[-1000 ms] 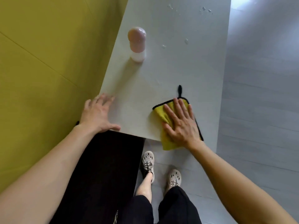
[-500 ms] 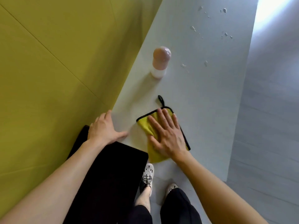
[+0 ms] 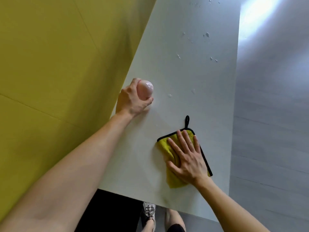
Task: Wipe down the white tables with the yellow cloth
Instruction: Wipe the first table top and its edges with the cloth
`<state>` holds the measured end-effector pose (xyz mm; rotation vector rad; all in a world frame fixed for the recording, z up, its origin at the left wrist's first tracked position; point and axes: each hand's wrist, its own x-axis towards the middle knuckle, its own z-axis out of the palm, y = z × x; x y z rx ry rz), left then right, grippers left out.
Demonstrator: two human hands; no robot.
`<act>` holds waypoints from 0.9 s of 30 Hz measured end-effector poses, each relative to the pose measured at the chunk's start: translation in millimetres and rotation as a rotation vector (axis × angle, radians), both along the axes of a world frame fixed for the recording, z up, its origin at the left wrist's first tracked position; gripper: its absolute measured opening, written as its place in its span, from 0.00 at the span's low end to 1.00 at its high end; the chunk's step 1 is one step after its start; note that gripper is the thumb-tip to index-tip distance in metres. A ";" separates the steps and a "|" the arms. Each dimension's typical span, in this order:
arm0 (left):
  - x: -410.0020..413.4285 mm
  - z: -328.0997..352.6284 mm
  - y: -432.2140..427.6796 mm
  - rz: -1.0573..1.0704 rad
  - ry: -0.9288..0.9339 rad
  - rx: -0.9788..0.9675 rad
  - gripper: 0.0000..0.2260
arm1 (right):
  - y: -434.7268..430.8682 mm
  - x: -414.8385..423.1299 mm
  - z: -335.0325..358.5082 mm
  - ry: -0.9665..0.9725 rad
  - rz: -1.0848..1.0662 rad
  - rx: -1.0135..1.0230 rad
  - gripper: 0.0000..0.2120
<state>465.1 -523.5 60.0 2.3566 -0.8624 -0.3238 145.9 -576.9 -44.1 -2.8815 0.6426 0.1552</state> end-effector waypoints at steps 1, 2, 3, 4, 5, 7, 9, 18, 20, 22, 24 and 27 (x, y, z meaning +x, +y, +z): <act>4.8 0.4 -9.1 0.010 0.001 -0.021 0.32 | 1.2 0.6 0.1 -0.006 -0.021 0.008 0.42; 10.1 0.9 -19.2 0.026 0.004 -0.044 0.31 | 2.7 0.6 -1.0 -0.008 -0.032 0.012 0.42; 16.3 1.5 -31.3 0.045 0.004 -0.062 0.31 | 3.6 0.3 -1.3 -0.011 -0.036 0.014 0.42; 23.1 1.8 -45.5 0.062 0.002 -0.069 0.31 | 3.7 0.2 -1.2 -0.016 -0.036 0.017 0.42; 31.0 1.4 -61.1 0.072 -0.003 -0.070 0.32 | 3.2 1.1 -1.1 -0.025 -0.036 0.023 0.41; 47.9 -2.7 -91.8 0.091 -0.011 -0.070 0.34 | 0.5 5.3 -0.2 -0.037 -0.034 0.040 0.41; 60.9 -6.3 -116.8 0.090 -0.012 -0.055 0.36 | -3.1 11.6 0.5 -0.048 -0.020 0.054 0.41; 52.6 -24.3 -11.7 0.007 0.133 0.157 0.36 | -105.8 105.9 -0.7 -0.031 0.007 0.023 0.41; 35.3 -31.4 55.9 0.015 0.145 0.225 0.33 | -120.1 128.7 1.4 0.003 -0.079 0.003 0.41; 14.5 -42.1 121.2 0.033 0.176 0.297 0.35 | -103.2 139.8 2.5 0.009 -0.140 0.002 0.41; -10.5 -50.8 187.3 0.071 0.251 0.366 0.41 | -40.8 140.9 8.7 -0.002 -0.060 0.009 0.41; -39.0 -60.9 248.4 0.083 0.396 0.415 0.47 | 64.9 130.2 13.2 -0.002 0.326 0.109 0.39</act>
